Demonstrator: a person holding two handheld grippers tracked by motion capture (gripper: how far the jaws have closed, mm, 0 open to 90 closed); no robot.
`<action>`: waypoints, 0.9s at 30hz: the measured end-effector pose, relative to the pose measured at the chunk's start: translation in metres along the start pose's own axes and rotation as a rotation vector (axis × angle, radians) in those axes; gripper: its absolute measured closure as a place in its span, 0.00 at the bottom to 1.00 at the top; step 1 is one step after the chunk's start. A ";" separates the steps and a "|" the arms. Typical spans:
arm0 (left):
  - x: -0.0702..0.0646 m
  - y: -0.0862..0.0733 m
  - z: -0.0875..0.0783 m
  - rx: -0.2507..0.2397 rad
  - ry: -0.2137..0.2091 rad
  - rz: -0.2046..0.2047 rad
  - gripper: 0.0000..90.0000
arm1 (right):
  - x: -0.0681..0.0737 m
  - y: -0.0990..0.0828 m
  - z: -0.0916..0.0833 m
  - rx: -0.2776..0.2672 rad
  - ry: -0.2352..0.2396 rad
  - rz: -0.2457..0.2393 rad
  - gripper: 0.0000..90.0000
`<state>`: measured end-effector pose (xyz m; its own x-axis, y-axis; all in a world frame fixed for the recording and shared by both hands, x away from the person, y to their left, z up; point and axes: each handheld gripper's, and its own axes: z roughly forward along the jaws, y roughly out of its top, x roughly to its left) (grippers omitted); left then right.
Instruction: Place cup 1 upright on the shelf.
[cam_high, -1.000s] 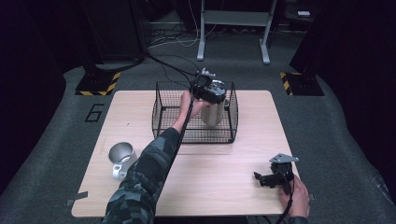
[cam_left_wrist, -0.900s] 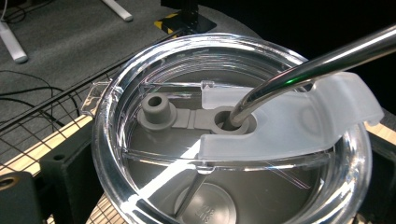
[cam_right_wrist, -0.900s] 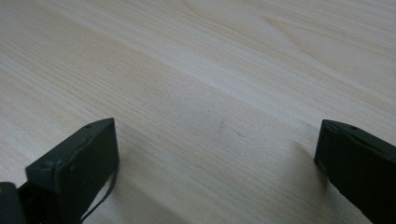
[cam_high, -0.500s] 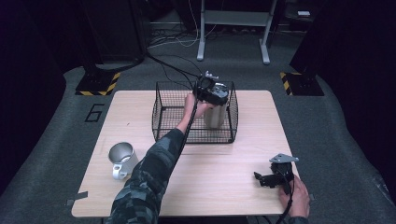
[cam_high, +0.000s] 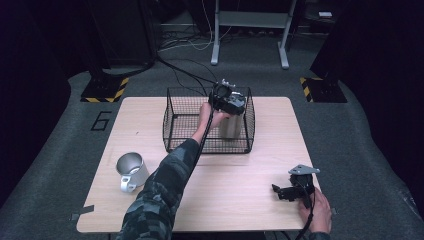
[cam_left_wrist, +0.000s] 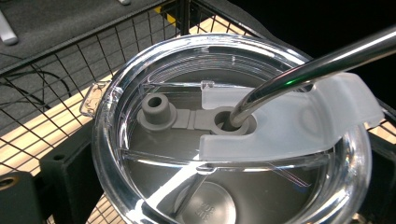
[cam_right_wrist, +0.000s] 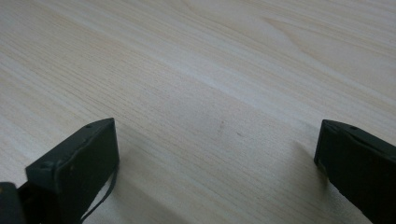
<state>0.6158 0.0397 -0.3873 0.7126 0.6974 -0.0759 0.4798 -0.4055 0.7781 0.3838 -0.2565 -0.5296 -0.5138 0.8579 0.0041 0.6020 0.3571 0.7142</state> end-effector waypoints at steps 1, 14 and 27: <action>0.000 0.000 0.000 0.000 0.000 0.000 0.04 | 0.000 0.000 0.000 0.000 0.000 0.000 0.00; 0.000 -0.003 0.009 0.009 0.001 -0.012 0.04 | 0.000 0.000 0.000 -0.004 -0.004 0.001 0.00; -0.001 -0.005 0.010 0.008 -0.003 0.012 0.04 | 0.000 0.000 0.000 -0.004 -0.004 0.001 0.00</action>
<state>0.6178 0.0348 -0.3977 0.7198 0.6908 -0.0688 0.4756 -0.4185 0.7737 0.3838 -0.2562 -0.5299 -0.5111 0.8595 0.0020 0.5999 0.3550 0.7170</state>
